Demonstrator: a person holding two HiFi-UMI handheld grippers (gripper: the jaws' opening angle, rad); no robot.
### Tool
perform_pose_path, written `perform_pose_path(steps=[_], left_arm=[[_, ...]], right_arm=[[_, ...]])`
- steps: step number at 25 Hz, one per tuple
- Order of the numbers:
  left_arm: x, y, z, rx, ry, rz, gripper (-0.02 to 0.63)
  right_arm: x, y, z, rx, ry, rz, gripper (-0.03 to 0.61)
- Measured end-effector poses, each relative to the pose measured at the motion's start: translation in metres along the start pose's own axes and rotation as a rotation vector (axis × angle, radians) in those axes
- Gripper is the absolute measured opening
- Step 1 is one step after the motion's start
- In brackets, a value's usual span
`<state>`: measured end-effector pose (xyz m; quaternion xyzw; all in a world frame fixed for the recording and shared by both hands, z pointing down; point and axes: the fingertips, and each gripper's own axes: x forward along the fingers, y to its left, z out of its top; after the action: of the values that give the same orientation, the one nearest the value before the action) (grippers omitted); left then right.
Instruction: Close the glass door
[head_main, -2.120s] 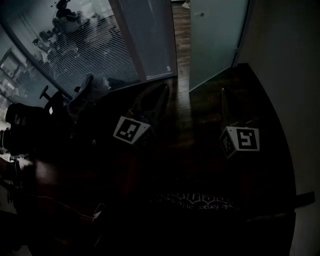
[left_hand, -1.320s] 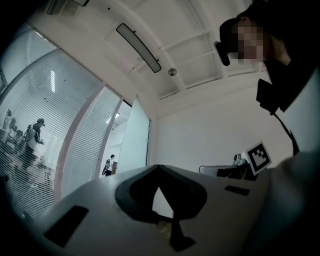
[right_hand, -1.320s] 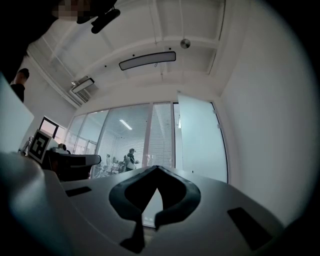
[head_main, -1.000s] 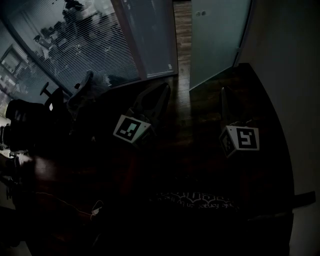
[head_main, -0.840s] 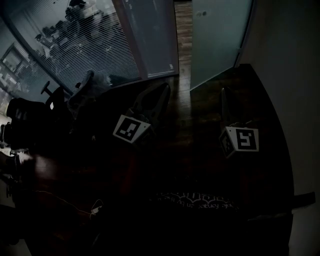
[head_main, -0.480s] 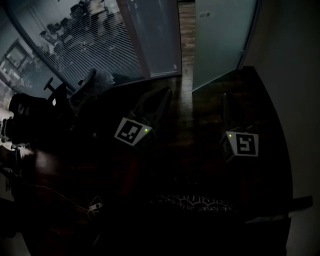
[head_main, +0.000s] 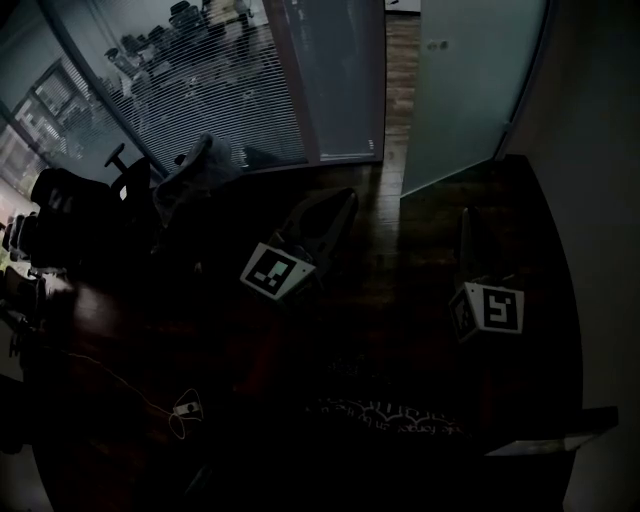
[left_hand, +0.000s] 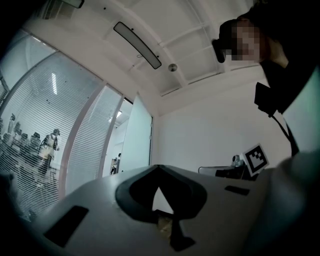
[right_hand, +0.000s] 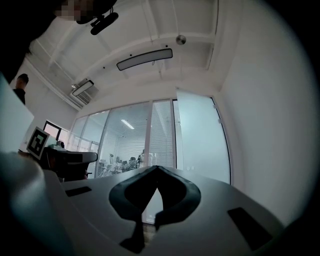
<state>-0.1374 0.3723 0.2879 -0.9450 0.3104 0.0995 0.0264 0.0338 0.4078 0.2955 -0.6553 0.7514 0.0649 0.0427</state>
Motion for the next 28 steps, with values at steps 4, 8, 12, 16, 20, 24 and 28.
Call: perform_pose_path(steps=[4,8,12,16,20,24,28], left_arm=[[0.015,0.017,-0.007,-0.014,-0.007,-0.013,0.002],[0.036,0.039,-0.006,-0.026,-0.016,-0.032,0.002],[0.055,0.068,-0.004,-0.033,-0.027,-0.045,0.002],[0.073,0.094,-0.002,-0.033,-0.034,-0.066,0.002],[0.086,0.118,-0.008,-0.037,-0.028,-0.074,0.002],[0.094,0.142,-0.013,-0.011,-0.003,-0.068,0.002],[0.101,0.164,-0.019,-0.024,0.008,-0.066,0.002]], right_arm=[[0.022,-0.001,-0.004,-0.015,0.002,0.001,0.003],[0.049,-0.009,-0.002,-0.025,0.002,-0.018,0.003],[0.081,-0.010,-0.002,-0.040,0.001,-0.032,0.003],[0.110,-0.008,0.000,-0.041,-0.008,-0.044,0.003],[0.135,-0.010,-0.004,-0.030,-0.010,-0.066,0.003],[0.157,-0.012,-0.009,-0.026,0.001,-0.079,0.003],[0.178,-0.009,-0.014,-0.025,0.009,-0.078,0.003]])
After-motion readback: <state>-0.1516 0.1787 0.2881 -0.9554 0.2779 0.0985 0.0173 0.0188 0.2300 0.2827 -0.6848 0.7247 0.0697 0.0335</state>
